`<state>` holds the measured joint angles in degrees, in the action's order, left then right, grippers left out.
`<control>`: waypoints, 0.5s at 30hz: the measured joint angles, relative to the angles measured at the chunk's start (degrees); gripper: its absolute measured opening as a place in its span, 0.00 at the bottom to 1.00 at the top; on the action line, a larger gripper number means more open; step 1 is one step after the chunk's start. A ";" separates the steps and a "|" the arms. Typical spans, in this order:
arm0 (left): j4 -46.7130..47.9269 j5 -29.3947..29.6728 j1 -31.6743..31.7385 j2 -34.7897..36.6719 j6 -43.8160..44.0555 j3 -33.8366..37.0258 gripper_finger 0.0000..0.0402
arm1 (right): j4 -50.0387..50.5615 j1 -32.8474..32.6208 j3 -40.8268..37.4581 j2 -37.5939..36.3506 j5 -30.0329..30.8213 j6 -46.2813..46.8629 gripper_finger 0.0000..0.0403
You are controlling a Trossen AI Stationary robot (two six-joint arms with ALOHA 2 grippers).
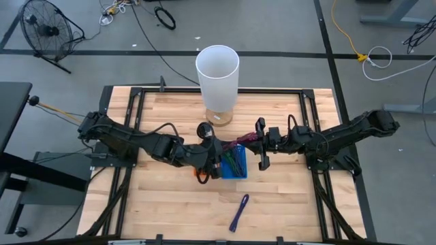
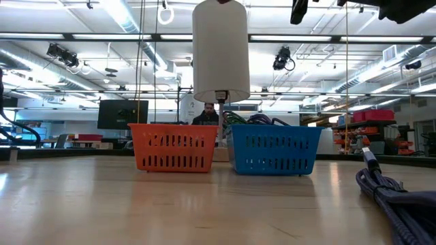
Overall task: Pick & Place USB Port
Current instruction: Put the pink USB cable into the blue bin
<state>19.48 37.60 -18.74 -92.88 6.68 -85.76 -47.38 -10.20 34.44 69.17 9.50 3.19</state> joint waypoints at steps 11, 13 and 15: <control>1.52 1.02 -0.94 1.17 -3.62 -0.07 0.29 | 17.00 1.60 -0.02 -3.50 1.27 7.43 0.02; 1.95 1.44 -0.92 1.18 -3.61 -0.07 0.29 | 21.81 2.00 -0.02 -4.03 0.81 9.76 0.02; 2.37 2.04 -0.92 1.18 -3.57 -0.07 0.29 | 25.63 2.17 -0.02 -4.03 0.13 12.39 0.02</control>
<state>21.85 39.64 -19.66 -91.70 3.11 -85.82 -21.75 -8.02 34.41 65.13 9.63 15.58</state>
